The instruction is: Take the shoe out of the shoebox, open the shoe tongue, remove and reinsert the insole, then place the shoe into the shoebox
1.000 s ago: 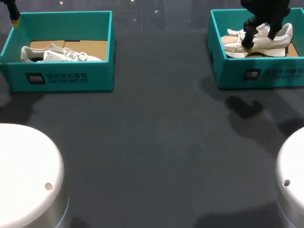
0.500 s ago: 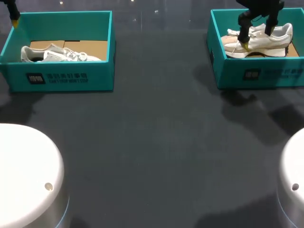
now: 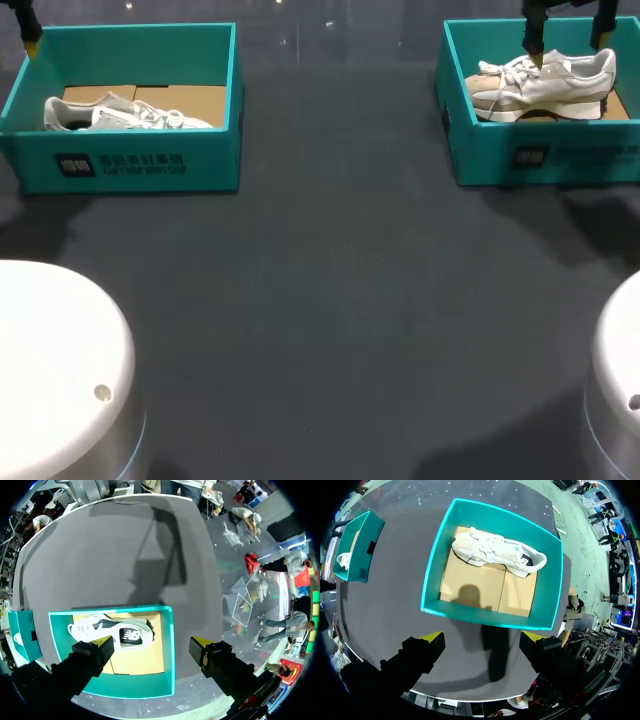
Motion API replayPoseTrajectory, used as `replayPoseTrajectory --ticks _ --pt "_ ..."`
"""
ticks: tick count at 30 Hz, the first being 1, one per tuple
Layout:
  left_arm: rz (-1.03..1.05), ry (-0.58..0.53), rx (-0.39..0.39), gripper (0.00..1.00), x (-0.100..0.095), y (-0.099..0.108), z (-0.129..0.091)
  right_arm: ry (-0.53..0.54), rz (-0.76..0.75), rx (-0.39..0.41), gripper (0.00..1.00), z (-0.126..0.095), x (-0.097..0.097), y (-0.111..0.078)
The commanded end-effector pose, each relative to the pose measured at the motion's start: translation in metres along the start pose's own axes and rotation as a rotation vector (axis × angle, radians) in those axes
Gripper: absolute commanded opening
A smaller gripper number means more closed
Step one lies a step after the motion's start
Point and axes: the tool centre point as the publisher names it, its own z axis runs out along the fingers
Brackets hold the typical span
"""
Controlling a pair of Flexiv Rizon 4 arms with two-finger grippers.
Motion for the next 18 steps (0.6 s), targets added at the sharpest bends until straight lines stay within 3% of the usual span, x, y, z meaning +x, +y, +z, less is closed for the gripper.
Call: replayPoseTrajectory --ticks 1,7,18 --pt "0.001 0.001 0.0 1.0 0.001 0.0 0.0 0.016 0.014 0.072 1.0 0.002 -0.021 0.04" --pt "0.001 0.001 0.0 1.0 0.001 0.0 0.0 0.045 0.112 -0.003 1.0 0.005 -0.046 0.069" --pt "0.001 0.001 0.0 1.0 0.001 0.0 0.0 0.045 0.112 -0.003 1.0 0.005 -0.046 0.069"
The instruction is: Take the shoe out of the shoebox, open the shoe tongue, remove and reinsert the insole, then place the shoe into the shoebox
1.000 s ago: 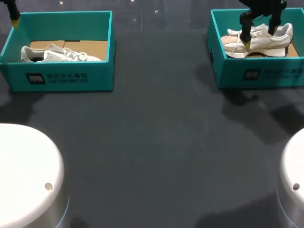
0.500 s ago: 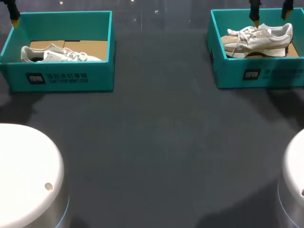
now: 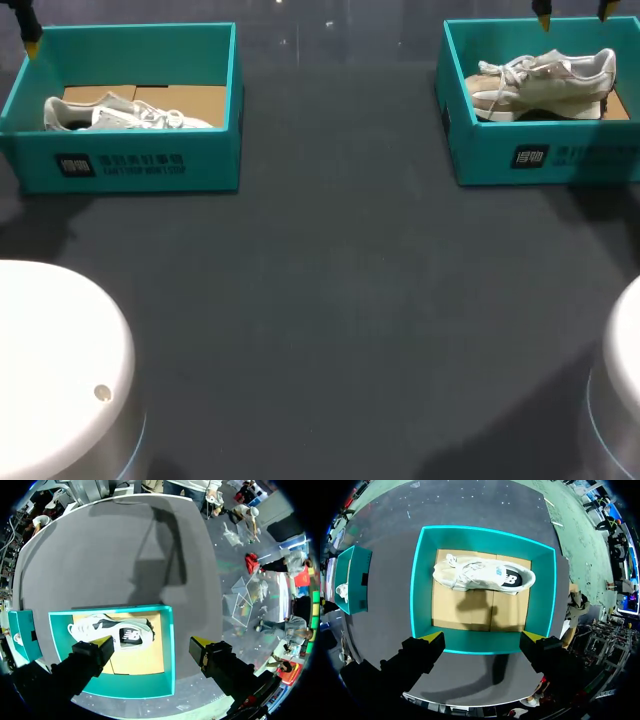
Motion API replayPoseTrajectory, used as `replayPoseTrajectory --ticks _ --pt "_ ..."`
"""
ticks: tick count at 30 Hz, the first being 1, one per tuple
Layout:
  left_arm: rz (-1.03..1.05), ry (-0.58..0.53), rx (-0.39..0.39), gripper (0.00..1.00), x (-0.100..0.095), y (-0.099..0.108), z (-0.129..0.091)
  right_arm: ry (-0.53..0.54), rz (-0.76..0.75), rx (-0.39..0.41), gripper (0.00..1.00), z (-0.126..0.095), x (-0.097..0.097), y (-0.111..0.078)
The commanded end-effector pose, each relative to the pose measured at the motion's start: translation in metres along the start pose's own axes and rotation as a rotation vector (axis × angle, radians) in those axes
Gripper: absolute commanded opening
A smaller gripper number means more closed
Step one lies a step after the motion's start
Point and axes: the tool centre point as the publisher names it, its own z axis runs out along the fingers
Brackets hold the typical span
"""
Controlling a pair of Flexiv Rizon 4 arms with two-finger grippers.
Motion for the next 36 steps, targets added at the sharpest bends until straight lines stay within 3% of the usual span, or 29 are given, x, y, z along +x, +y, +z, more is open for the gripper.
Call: replayPoseTrajectory --ticks 1,7,13,26,36 --pt "0.001 0.001 0.0 1.0 0.001 0.0 0.0 -0.002 0.0 -0.002 1.0 0.0 0.0 -0.001" --pt "0.001 0.001 0.0 1.0 0.001 0.0 0.0 -0.082 0.056 -0.032 1.0 0.019 -0.033 0.037" --pt "0.001 0.001 0.0 1.0 0.001 0.0 0.0 -0.132 0.08 -0.088 1.0 0.034 -0.063 0.059" --pt "0.001 0.001 0.0 1.0 0.001 0.0 0.0 -0.132 0.08 -0.088 1.0 0.034 -0.063 0.059" --pt "0.001 0.001 0.0 1.0 0.001 0.0 0.0 -0.149 0.11 -0.116 1.0 0.06 -0.087 0.071"
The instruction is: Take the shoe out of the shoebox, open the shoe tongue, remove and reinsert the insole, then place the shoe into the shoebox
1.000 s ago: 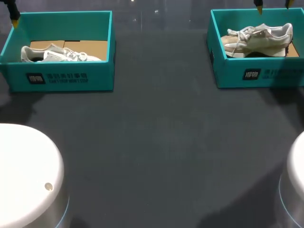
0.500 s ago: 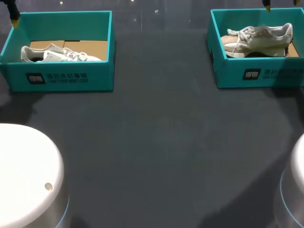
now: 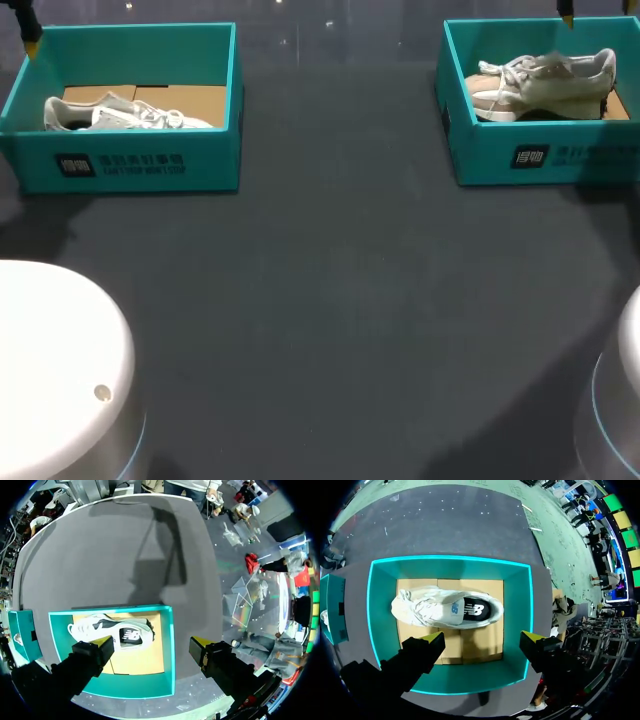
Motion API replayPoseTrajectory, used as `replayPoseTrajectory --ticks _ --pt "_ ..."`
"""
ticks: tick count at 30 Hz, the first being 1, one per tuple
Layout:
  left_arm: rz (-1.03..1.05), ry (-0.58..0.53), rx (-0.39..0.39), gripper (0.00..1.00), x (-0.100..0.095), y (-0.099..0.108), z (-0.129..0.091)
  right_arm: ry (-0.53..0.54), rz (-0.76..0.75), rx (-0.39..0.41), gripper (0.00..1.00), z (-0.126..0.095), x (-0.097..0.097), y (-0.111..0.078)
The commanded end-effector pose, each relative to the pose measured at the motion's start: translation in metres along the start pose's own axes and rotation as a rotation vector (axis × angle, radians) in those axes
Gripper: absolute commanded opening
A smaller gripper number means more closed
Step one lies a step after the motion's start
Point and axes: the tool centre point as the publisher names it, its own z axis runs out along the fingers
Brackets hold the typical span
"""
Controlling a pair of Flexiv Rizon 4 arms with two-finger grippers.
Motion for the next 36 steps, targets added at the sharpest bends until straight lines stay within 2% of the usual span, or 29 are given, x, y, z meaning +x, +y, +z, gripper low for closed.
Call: replayPoseTrajectory --ticks 1,7,16,20,25,30,36 --pt "0.001 0.001 0.0 1.0 0.001 0.0 0.0 -0.003 0.014 -0.006 1.0 0.014 -0.007 0.004" --pt "0.001 0.001 0.0 1.0 0.001 0.0 0.0 -0.017 0.026 -0.006 1.0 0.029 -0.016 0.011" --pt "0.001 0.001 0.0 1.0 0.001 0.0 0.0 -0.011 0.049 0.017 0.99 0.057 -0.018 0.021" --pt "0.001 0.001 0.0 1.0 0.001 0.0 0.0 -0.031 0.07 0.026 0.9 0.069 -0.022 0.025" --pt "0.001 0.001 0.0 1.0 0.001 0.0 0.0 -0.029 0.087 0.048 0.88 0.086 -0.029 0.028" --pt "0.001 0.001 0.0 1.0 0.001 0.0 0.0 -0.028 0.106 0.069 0.73 0.097 -0.035 0.028" --pt "0.001 0.001 0.0 1.0 0.001 0.0 0.0 -0.024 0.125 0.091 0.65 0.11 -0.04 0.026"
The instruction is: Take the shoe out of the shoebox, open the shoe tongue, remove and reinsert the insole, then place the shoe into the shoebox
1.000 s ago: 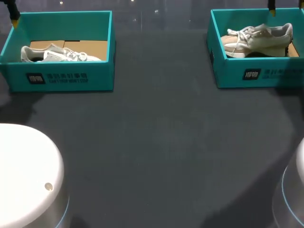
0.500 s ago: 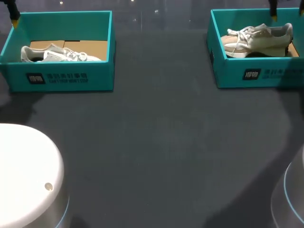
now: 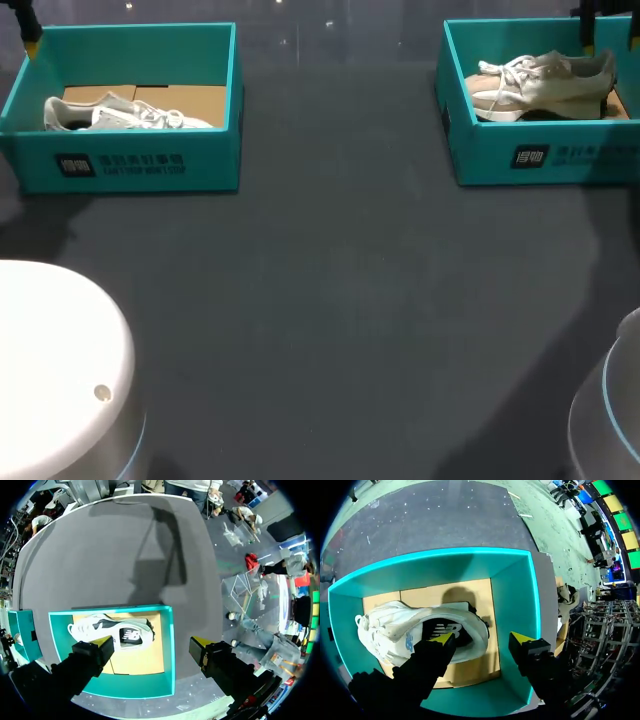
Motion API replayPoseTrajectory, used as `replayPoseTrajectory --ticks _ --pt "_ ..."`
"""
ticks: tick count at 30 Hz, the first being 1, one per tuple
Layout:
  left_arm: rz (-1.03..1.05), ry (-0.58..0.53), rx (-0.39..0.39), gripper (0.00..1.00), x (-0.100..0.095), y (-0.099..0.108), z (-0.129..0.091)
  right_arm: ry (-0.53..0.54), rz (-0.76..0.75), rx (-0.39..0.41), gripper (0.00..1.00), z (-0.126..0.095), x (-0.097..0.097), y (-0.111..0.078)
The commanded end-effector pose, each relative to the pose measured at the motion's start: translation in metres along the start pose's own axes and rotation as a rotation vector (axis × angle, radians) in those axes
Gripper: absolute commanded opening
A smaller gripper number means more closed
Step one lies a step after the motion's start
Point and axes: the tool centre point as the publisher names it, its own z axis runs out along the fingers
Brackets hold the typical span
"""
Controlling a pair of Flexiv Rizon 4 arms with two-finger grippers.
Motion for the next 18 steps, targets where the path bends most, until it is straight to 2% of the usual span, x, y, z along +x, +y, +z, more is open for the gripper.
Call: replayPoseTrajectory --ticks 1,4,8,15,18 --pt "0.001 0.001 0.0 1.0 0.001 0.0 0.0 0.006 0.009 0.026 0.65 0.011 -0.002 0.007" --pt "0.001 0.001 0.0 1.0 0.001 0.0 0.0 0.004 0.017 0.044 0.68 0.017 -0.004 0.005" --pt "0.001 0.001 0.0 1.0 0.001 0.0 0.0 0.013 0.02 0.055 0.78 0.022 -0.004 0.001" --pt "0.001 0.001 0.0 1.0 0.001 0.0 0.0 0.03 0.02 0.07 0.75 0.031 -0.002 -0.003" --pt "0.001 0.001 0.0 1.0 0.001 0.0 0.0 0.042 0.013 0.079 0.77 0.037 0.0 -0.004"
